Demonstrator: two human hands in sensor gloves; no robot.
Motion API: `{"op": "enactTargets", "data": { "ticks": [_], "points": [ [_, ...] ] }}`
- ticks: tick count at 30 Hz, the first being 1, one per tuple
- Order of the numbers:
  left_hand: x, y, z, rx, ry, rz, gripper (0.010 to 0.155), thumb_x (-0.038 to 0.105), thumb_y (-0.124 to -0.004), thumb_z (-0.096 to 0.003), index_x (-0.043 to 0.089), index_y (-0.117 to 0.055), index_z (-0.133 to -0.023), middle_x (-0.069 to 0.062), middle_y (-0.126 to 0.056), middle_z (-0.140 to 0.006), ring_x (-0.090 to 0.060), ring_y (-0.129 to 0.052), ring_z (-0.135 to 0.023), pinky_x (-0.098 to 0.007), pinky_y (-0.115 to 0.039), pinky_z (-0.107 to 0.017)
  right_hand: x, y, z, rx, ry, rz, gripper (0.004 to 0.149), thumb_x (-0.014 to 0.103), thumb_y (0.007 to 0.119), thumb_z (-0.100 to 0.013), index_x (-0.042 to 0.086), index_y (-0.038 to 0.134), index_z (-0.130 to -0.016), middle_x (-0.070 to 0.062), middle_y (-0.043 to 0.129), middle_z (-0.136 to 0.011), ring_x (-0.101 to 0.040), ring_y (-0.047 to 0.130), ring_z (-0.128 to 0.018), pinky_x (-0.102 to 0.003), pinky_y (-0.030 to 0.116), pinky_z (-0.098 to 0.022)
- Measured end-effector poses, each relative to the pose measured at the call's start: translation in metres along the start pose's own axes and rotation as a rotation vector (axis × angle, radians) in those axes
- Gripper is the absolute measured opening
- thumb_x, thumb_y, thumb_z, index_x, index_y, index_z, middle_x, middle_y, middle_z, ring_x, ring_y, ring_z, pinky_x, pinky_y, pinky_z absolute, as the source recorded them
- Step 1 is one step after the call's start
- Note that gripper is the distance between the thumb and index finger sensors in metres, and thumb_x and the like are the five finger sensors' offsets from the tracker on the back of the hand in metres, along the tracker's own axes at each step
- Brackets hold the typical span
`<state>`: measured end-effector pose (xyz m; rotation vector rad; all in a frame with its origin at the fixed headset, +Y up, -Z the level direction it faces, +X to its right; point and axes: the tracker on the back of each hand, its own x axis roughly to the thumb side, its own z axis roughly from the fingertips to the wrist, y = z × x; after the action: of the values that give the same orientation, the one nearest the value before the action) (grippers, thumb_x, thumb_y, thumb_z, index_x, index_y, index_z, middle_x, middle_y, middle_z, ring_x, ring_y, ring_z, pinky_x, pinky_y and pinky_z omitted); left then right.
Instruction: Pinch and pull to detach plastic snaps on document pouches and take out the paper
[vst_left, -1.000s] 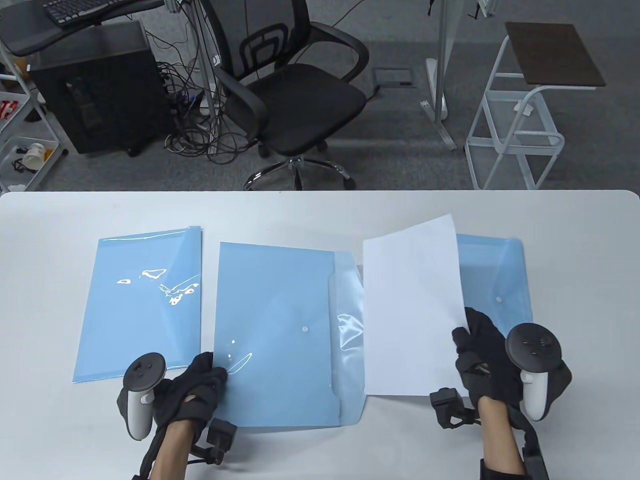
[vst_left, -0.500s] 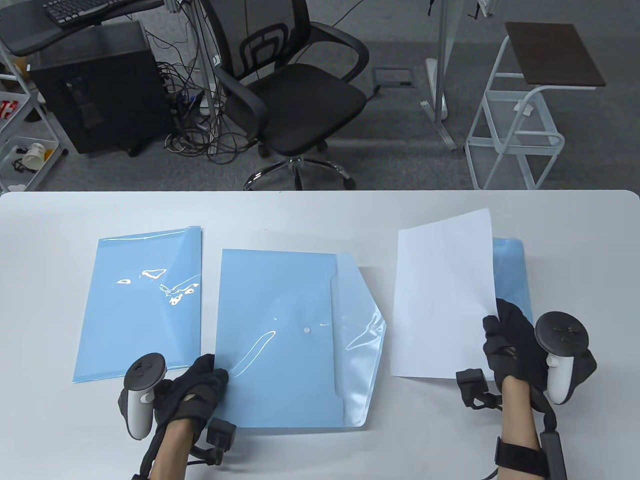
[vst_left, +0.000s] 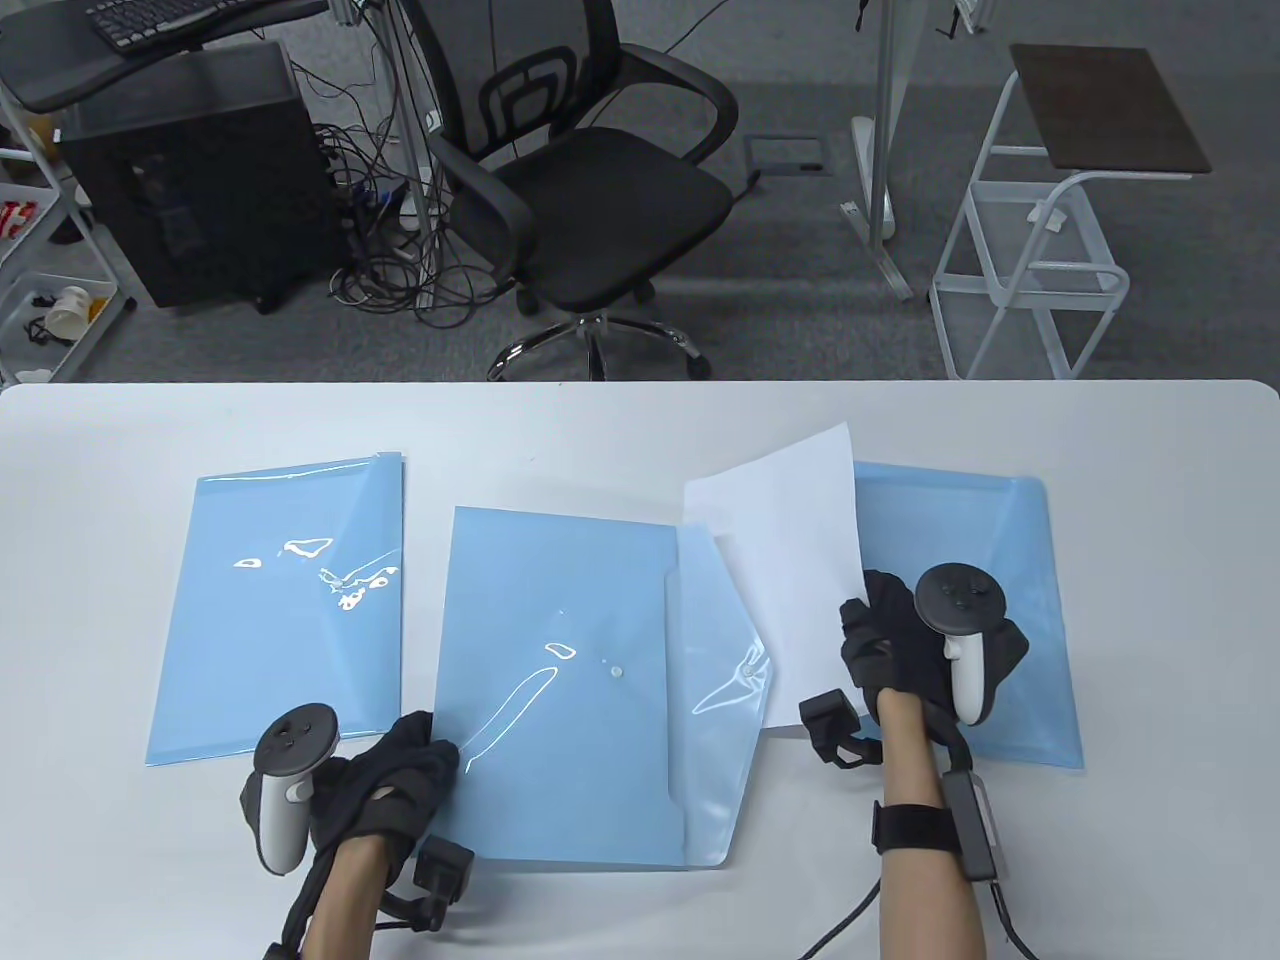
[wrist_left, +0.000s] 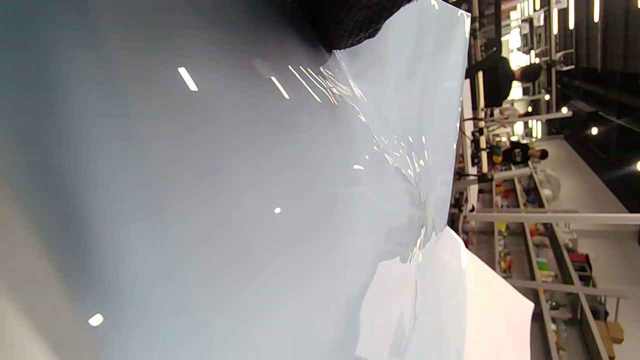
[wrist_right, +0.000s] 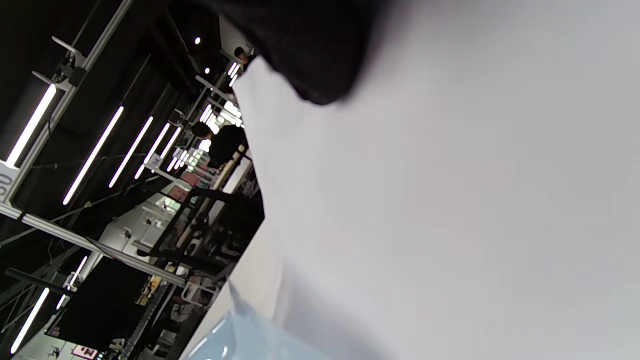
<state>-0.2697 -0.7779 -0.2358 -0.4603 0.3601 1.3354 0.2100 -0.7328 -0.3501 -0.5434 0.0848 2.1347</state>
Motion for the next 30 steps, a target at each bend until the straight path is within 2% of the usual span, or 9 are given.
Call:
{"op": "enactTargets", "data": {
  "ticks": [6, 11, 19, 24, 30],
  "points": [
    [0.000, 0.000, -0.001, 0.004, 0.009, -0.013, 0.047, 0.017, -0.068, -0.0567, 0.009, -0.059, -0.102, -0.008, -0.087, -0.087, -0.024, -0.104, -0.050, -0.035, -0.092, -0.036, 0.005, 0.030, -0.012, 0.007, 0.025, 0.069, 0.050, 0.020, 0.083, -0.052, 0.009, 0.071, -0.100, -0.014, 0.100, -0.077, -0.033, 0.106, -0.047, -0.044, 0.092, -0.031],
    [0.001, -0.002, -0.003, -0.004, 0.015, -0.015, 0.047, 0.018, -0.067, -0.0569, 0.009, -0.058, -0.103, -0.008, -0.087, -0.087, -0.024, -0.104, -0.050, -0.036, -0.092, -0.036, 0.002, 0.043, -0.016, -0.021, 0.063, 0.137, 0.053, 0.023, 0.085, -0.051, 0.006, 0.070, -0.100, -0.015, 0.100, -0.076, -0.033, 0.107, -0.046, -0.043, 0.093, -0.030],
    [0.003, -0.002, -0.005, -0.005, 0.015, -0.023, 0.048, 0.018, -0.067, -0.0570, 0.009, -0.058, -0.103, -0.008, -0.087, -0.087, -0.024, -0.104, -0.051, -0.036, -0.092, -0.037, 0.006, 0.046, -0.011, -0.110, 0.050, 0.340, 0.064, 0.031, 0.089, -0.049, 0.005, 0.066, -0.103, -0.016, 0.098, -0.080, -0.035, 0.105, -0.048, -0.045, 0.092, -0.033],
    [0.002, -0.001, -0.005, -0.001, 0.010, -0.016, 0.047, 0.018, -0.067, -0.0571, 0.009, -0.058, -0.103, -0.008, -0.087, -0.087, -0.024, -0.104, -0.051, -0.036, -0.092, -0.037, 0.009, 0.042, -0.005, -0.154, 0.017, 0.359, 0.068, 0.032, 0.086, -0.050, 0.006, 0.058, -0.107, -0.021, 0.087, -0.094, -0.044, 0.097, -0.067, -0.052, 0.088, -0.043],
    [0.001, -0.002, -0.005, -0.003, 0.004, -0.011, 0.048, 0.017, -0.067, -0.0572, 0.009, -0.057, -0.103, -0.008, -0.087, -0.088, -0.024, -0.103, -0.051, -0.036, -0.092, -0.037, 0.014, 0.031, 0.009, -0.233, -0.047, 0.435, 0.068, 0.032, 0.081, -0.053, 0.010, 0.051, -0.110, -0.026, 0.060, -0.113, -0.054, 0.068, -0.095, -0.065, 0.069, -0.062]
  ]
}}
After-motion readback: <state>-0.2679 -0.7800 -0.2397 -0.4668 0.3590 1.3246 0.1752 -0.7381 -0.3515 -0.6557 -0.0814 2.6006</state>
